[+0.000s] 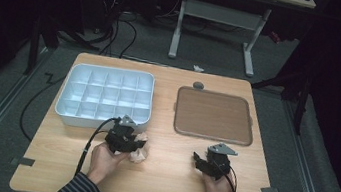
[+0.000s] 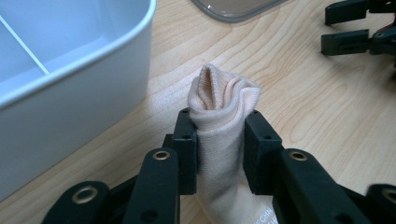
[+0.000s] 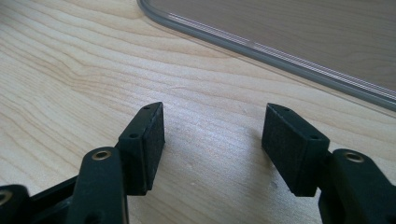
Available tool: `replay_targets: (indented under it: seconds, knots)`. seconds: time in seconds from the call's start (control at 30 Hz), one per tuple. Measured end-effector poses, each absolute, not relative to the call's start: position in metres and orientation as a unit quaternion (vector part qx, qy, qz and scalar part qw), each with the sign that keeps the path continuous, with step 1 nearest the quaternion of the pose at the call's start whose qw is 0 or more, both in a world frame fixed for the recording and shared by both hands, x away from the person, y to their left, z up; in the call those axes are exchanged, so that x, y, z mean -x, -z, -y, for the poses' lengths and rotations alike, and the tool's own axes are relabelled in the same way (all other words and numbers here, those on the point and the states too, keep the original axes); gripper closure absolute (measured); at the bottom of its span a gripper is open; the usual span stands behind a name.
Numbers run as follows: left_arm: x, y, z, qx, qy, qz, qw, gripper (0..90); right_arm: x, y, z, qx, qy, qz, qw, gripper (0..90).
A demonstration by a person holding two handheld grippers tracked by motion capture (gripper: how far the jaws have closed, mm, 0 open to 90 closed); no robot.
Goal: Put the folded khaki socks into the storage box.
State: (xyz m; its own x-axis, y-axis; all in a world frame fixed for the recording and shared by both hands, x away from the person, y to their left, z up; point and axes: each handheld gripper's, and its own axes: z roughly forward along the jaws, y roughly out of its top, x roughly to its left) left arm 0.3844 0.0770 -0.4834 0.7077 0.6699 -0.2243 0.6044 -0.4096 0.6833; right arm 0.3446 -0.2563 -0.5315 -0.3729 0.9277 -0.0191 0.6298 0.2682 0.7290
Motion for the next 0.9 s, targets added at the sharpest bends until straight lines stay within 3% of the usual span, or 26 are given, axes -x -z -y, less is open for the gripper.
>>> replay_targets:
  seconds: [0.2, 0.3, 0.9]
  knots:
    - [-0.385, 0.474, -0.081, -0.839, -0.045, -0.376, 0.390, 69.9, -0.345, 0.532, 0.256, -0.511, -0.324, -0.762, 0.230, 39.2]
    - [-0.384, 0.468, -0.081, -0.847, -0.075, -0.368, 0.377, 69.9, -0.345, 0.532, 0.256, -0.511, -0.324, -0.762, 0.230, 39.1]
    - [-0.394, 0.447, -0.091, -0.843, -0.078, -0.369, 0.383, 70.3, -0.345, 0.532, 0.256, -0.511, -0.324, -0.762, 0.229, 39.1]
